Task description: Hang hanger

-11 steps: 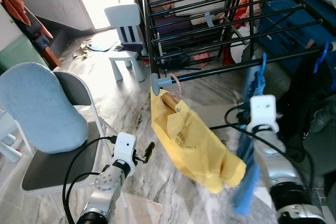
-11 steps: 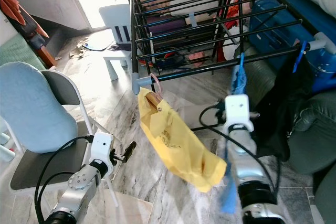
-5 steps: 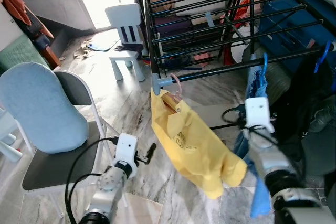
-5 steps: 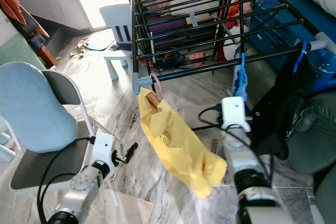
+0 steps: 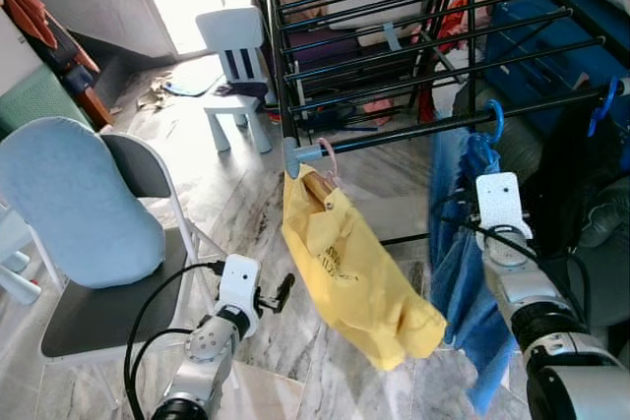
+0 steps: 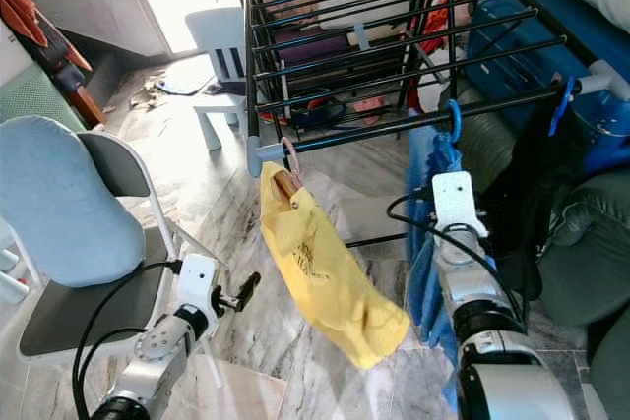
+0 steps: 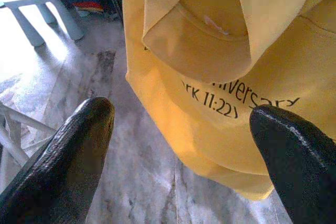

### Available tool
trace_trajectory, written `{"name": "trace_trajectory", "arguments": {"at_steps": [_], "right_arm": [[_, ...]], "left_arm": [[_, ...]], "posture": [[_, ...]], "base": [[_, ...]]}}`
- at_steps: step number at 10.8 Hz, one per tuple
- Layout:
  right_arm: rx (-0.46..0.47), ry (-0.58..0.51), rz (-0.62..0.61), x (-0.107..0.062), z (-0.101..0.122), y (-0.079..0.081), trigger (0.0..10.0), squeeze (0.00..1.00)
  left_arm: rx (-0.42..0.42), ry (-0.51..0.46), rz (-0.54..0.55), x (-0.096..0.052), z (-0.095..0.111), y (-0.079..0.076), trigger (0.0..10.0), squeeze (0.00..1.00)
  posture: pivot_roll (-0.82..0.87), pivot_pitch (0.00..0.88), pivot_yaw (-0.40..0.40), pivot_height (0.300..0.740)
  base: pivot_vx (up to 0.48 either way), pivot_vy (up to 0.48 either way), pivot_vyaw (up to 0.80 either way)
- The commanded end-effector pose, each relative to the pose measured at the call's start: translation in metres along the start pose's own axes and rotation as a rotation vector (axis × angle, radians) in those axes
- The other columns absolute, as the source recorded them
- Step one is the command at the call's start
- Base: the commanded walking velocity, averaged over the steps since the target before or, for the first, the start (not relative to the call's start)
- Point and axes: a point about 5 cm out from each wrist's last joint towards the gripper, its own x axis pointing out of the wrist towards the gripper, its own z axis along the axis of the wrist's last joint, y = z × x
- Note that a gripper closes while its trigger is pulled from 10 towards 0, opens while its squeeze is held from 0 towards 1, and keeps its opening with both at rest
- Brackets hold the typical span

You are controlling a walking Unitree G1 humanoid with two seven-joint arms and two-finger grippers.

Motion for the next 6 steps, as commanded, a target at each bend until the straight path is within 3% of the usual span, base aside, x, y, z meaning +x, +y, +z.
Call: {"name": "trace_trajectory", "arguments": {"at_steps": [1,6], "right_arm": [[0.0,-0.029,0.022,0.0021,0.0091,0.0029,0.0,0.0],[-0.008,-0.038,0.051,0.0026,0.0045,-0.0044,0.0,0.0]], "left_arm": [[0.019,0.007,0.022,-0.002,-0.0011,0.0081,10.0,0.0],[0.024,0.013,0.027,-0.0019,-0.0027,0.0085,10.0,0.0]], "posture": [[-0.26,0.0,0.181,0.74],[-0.25,0.0,0.18,0.74]], "base": [[0.0,0.0,0.0],[0.0,0.0,0.0]]}}
